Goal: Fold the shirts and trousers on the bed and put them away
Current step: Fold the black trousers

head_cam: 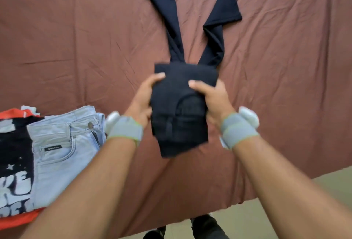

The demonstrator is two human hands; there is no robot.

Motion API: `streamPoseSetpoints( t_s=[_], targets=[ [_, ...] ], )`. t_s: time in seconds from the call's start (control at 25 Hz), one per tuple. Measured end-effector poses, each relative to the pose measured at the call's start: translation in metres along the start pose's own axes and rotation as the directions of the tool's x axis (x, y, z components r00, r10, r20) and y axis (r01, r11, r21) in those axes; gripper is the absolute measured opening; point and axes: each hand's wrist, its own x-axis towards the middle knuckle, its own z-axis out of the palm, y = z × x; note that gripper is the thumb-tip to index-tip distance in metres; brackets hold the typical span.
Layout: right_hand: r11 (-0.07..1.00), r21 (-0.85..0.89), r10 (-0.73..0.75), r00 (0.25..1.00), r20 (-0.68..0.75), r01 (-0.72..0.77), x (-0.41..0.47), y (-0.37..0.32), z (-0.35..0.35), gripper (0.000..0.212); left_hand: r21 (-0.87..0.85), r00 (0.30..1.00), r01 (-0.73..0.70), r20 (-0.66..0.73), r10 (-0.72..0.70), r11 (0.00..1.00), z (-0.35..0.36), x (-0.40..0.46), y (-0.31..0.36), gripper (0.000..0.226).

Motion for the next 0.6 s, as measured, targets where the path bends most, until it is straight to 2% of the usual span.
streamPoseSetpoints(
  t_s=[0.08, 0.12, 0.2, 0.24, 0.28, 0.32, 0.4, 0.52, 0.6],
  targets=[
    [0.979, 0.05, -0.201, 0.979, 0.034, 0.199, 0.026, -0.08, 0.046, 0.024, 0.009, 0.974, -0.2, 0.112, 0.198, 0.98, 0.05, -0.008, 0.087, 0.041],
    [0.964, 0.071, -0.259, 0.964, 0.057, 0.255, 0.031, -0.107, 0.063, 0.021, -0.007, 0.946, -0.258, 0.204, 0.254, 0.966, 0.068, -0.017, 0.115, 0.044],
    [0.956, 0.084, -0.288, 0.954, 0.079, 0.282, 0.032, -0.116, 0.071, 0.024, -0.084, 0.907, -0.262, 0.318, 0.275, 0.961, 0.066, -0.027, 0.128, 0.051],
    [0.961, 0.065, -0.274, 0.96, 0.06, 0.27, 0.029, -0.098, 0.062, 0.029, -0.07, 0.922, -0.229, 0.304, 0.24, 0.971, 0.051, -0.027, 0.111, 0.05],
    [0.972, 0.025, -0.235, 0.972, 0.014, 0.234, 0.024, -0.066, 0.047, 0.033, 0.036, 0.959, -0.187, 0.222, 0.174, 0.982, 0.027, -0.026, 0.08, 0.044],
    [0.984, -0.043, -0.174, 0.983, -0.049, 0.172, 0.015, -0.023, 0.025, 0.037, 0.143, 0.991, -0.085, 0.118, 0.069, 0.986, 0.001, -0.024, 0.039, 0.037],
    [0.975, -0.222, -0.02, 0.985, -0.172, -0.019, -0.019, 0.071, -0.029, 0.036, 0.288, 0.991, 0.125, -0.077, -0.107, 0.949, -0.05, -0.033, -0.053, 0.032],
    [0.849, -0.443, 0.18, 0.946, -0.27, -0.288, -0.098, 0.177, -0.097, 0.032, 0.297, 0.943, 0.317, -0.197, -0.267, 0.901, -0.099, -0.073, -0.166, 0.037],
    [0.799, -0.403, 0.344, 0.889, -0.304, -0.446, -0.136, 0.199, -0.114, 0.03, 0.252, 0.916, 0.389, -0.212, -0.341, 0.886, -0.107, -0.099, -0.198, 0.037]
  ],
)
